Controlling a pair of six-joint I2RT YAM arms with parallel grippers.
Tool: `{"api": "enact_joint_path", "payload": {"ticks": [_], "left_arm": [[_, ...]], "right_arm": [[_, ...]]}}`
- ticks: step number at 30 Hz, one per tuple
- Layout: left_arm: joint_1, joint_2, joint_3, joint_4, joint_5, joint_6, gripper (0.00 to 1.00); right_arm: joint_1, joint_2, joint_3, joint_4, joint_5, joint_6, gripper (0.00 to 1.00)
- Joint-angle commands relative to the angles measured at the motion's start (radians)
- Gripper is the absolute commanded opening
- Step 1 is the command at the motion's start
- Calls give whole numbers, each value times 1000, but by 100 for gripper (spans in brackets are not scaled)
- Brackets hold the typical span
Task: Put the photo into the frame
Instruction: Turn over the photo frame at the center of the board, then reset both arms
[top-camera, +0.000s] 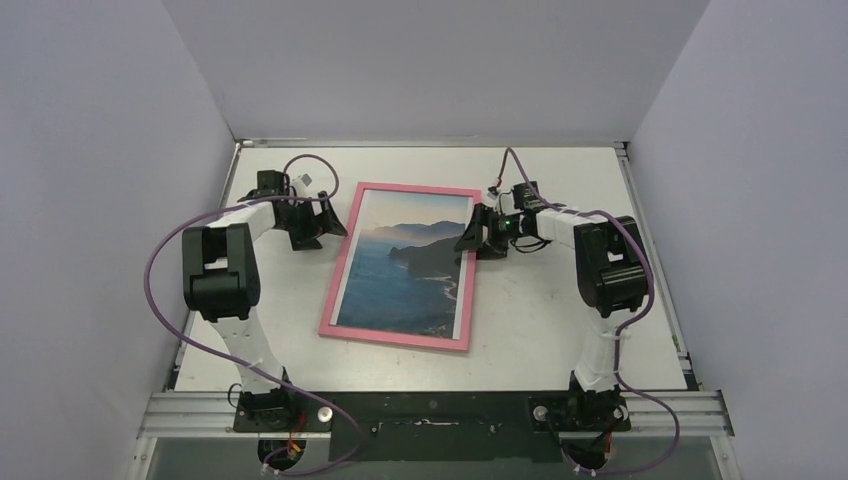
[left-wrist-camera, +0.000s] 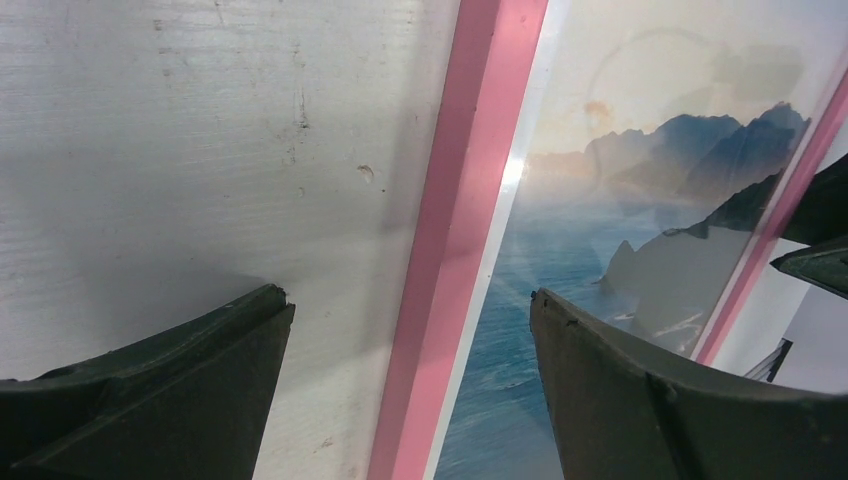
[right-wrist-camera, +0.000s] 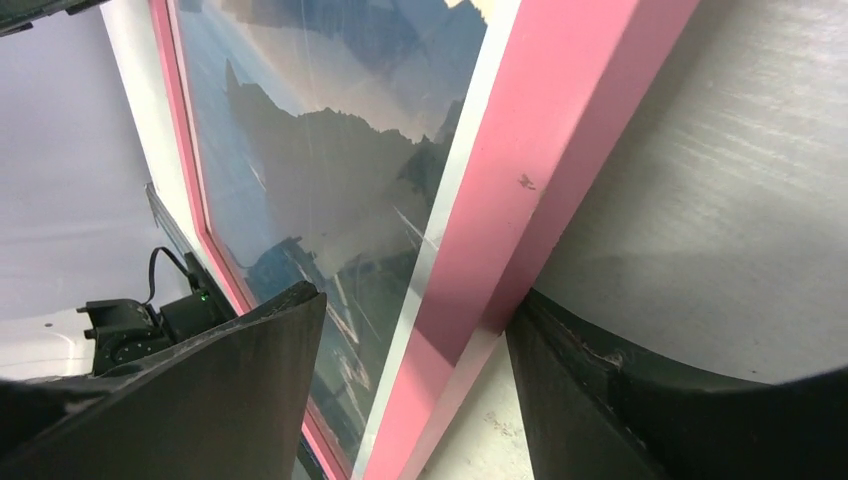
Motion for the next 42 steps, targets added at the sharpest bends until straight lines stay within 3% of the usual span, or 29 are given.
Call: {"api": "enact_joint_path", "payload": {"ticks": [1,5,9,15,17,19,24,30,35,42], "left_arm": [[8,15,41,33,65,-7,88],[8,6,40,23,48,-23,88],[17,-5,112,-116,-178,-43,88],[27,-105,163,-213,-286,-38,88],[27,-149,158,-221,-289,-57,97],[25,-193,145,-237,-306,-91,97],[-12,-331,99,-250,-368,-66,97],[-97,-404,169,-370,-500,-47,97],[-177,-520,173,-391,-585,-64,97],[-199,-765,195,-463,-660,-43,97]], "right_arm": [[-27,-9,63,36,-4,-13,68],[-66,-16,98,-42,112,13,70],[-129,-41,91,-82,242,84,69],[-144,-187,90,-175,439,55,69],[-144,-247,82,-203,515,58,69],[-144,-314,66,-232,601,82,71],[-142,-429,39,-303,750,123,87],[-145,-488,106,-408,991,97,90],[-145,-581,171,-463,1069,84,91],[-144,-857,133,-573,1152,101,93]]}}
